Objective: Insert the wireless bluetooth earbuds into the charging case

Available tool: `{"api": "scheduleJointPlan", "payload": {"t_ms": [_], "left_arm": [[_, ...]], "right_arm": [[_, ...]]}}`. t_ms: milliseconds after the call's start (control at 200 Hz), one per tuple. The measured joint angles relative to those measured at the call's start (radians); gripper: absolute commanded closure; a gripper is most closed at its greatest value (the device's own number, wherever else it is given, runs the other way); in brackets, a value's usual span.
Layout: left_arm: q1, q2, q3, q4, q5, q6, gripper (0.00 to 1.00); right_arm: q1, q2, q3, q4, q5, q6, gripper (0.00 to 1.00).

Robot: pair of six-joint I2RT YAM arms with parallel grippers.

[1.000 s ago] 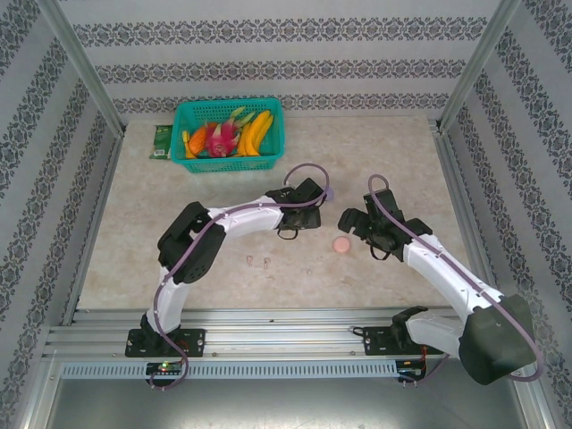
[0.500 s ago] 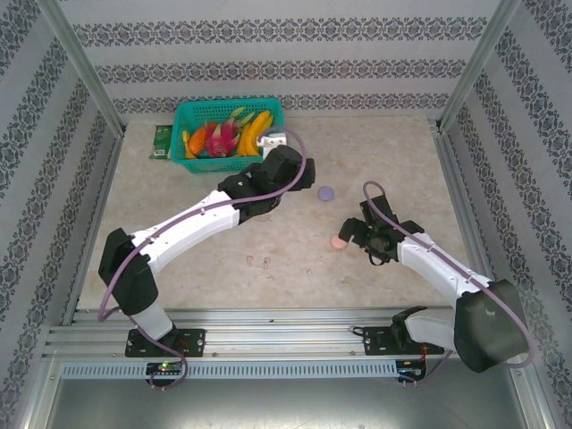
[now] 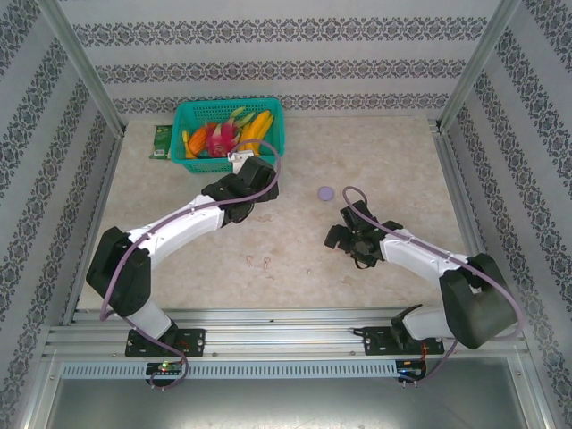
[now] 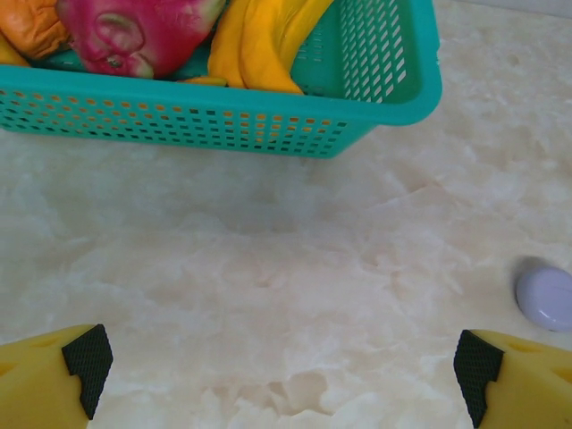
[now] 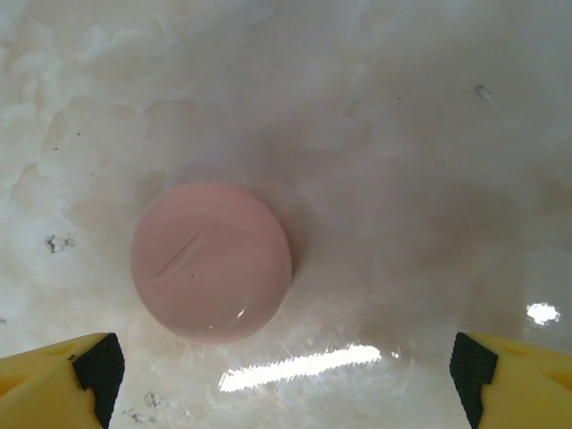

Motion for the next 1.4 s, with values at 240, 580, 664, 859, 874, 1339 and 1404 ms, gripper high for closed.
{"api": "scheduleJointPlan", "payload": {"t_ms": [240,580,664,859,874,1339,1404], "left_arm": [[0.005,-0.011,0.000,0.003,0.035,0.005,0.00],[0.006,-0.042,0.000,0.003,0.089,0.016,0.00],[0.006,-0.045,0.000,0.003,0.094,0.016,0.00],[0.006,-0.045,0.000,0.003,0.112,0.015,0.00],[0.006,-0.045,0.000,0.003,0.114,0.015,0.00],[0.006,-0.039,0.000,0.005,0.127,0.008,0.00],[0.006,-0.037,0.000,0.005,0.131,0.007,0.00]], "right_arm": [[0.001,0.089,0.089,0.028,0.034,-0.113,0.04],[0.000,0.237,0.195,0.044,-0.002,-0.254,0.07],[0.000,0.244,0.195,0.041,-0.017,-0.261,0.08],[0.022,0.230,0.175,0.043,-0.030,-0.261,0.09],[0.024,0.227,0.173,0.043,-0.030,-0.261,0.09],[0.073,0.193,0.163,-0.028,0.022,-0.222,0.11],[0.074,0.208,0.172,-0.047,0.040,-0.205,0.11]]}}
